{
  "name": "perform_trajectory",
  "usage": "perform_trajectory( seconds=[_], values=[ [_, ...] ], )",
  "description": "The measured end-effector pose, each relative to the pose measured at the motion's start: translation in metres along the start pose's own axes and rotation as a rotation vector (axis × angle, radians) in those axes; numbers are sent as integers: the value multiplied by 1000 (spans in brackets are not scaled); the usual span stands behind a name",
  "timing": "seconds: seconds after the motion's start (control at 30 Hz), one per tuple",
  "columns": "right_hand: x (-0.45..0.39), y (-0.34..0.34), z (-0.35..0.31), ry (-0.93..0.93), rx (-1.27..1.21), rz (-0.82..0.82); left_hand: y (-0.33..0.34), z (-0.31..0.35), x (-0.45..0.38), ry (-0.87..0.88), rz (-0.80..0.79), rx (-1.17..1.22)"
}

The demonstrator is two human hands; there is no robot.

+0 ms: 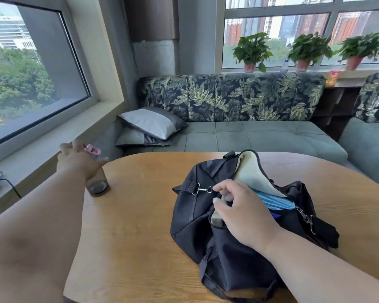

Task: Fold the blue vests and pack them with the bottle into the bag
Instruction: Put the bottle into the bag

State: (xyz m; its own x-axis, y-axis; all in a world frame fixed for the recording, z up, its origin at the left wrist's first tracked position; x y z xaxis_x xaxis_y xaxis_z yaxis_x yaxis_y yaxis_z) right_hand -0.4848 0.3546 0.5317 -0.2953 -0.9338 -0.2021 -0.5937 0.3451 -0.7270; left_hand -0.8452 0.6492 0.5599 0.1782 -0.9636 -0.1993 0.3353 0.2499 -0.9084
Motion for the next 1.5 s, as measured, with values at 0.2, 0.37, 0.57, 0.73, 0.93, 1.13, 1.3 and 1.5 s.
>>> perform_trajectory(
  seconds=[0.2, 0.37, 0.57, 0.73, 0.93, 1.13, 1.3, 1.5],
  values=[
    [1, -3, 0, 5, -23, -5, 0, 3, 3, -6, 23, 56],
    [5, -5, -3, 12, -41, -11, -4, 6, 21, 49, 36, 32],
    [16, -22, -10, 9, -83, 3, -18, 39, 91, 124, 105, 307],
    [34, -52, -3, -13, -140, 104, -43, 91, 185, 228, 157, 665],
    [70, -101, 54, 91, -71, 353, -71, 140, 267, 360, 202, 941],
    [103, -116, 125, 524, -52, 124, -76, 190, 339, 435, 93, 1095],
    [108, -102, 151, 446, -60, -36, -70, 226, 384, 536, 3, 1044],
    [91, -119, 156, 418, 34, 40, -60, 248, 401, 579, -35, 975]
  ],
)
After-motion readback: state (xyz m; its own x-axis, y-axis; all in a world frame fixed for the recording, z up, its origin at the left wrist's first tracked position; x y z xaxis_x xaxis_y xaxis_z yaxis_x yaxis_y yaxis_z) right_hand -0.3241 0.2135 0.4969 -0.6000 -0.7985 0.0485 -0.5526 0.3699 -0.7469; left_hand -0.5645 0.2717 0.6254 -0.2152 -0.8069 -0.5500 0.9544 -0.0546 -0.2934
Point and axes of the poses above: each hand's wrist, its own x-axis away from the middle knuckle, its own y-axis out of the palm, z = x × y, the point moved 1 cm from there along -x, towards the middle knuckle, and after that the axes turned 6 degrees about x, right-handed, at the moved point
